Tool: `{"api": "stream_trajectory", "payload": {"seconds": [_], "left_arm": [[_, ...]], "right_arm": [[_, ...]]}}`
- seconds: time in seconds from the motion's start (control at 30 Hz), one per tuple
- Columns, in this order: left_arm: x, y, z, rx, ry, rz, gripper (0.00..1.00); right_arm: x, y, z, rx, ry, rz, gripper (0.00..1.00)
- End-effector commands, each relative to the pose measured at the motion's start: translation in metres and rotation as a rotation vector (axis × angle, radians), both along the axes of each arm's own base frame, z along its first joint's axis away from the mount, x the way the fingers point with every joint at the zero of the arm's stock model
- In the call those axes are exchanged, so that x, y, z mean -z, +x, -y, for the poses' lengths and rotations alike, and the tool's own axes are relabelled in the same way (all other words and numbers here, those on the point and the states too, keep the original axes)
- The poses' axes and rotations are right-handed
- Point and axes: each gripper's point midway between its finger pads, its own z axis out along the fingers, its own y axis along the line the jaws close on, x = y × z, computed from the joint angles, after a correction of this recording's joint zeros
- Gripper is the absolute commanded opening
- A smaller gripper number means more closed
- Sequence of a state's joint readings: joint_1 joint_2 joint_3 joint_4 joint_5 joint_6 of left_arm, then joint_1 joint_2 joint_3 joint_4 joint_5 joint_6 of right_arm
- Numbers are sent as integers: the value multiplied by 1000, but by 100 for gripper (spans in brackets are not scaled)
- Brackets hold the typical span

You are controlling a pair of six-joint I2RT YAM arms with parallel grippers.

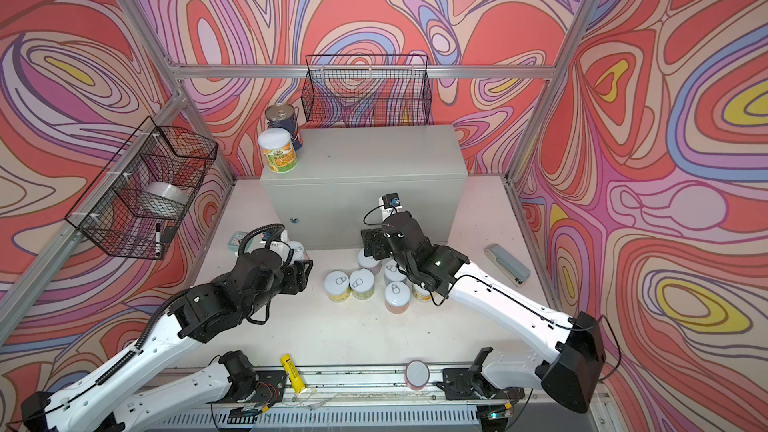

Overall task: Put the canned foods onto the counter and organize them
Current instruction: 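Lift the pink can with the left gripper over the cabinet while the right gripper rises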

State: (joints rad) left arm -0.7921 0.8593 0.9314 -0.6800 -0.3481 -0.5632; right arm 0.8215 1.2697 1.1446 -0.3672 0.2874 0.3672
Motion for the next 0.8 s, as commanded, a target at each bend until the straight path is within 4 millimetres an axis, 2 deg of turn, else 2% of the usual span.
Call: {"api": "stream_trajectory", "payload": {"seconds": [0.0,0.2,0.3,0.57,0.67,0.77], "left_arm": [[-26,5,10,49,5,46,0],[-65,13,20,86,23,114,0],[-82,14,23,98,17,142,0],[-125,26,49,173,24,179,0],[-143,36,62,192,26,210,0],[-161,48,79,220,19,240,0]], "right_arm": [[-19,0,2,3,-11,36,93],[-38,11,-10,-14,-32,47,92],[-55,15,-8,1,-28,92,93],[-65,33,8,56,-17,92,93],[-66,41,22,96,-8,73,92],[-75,44,38,131,10,72,92]]}}
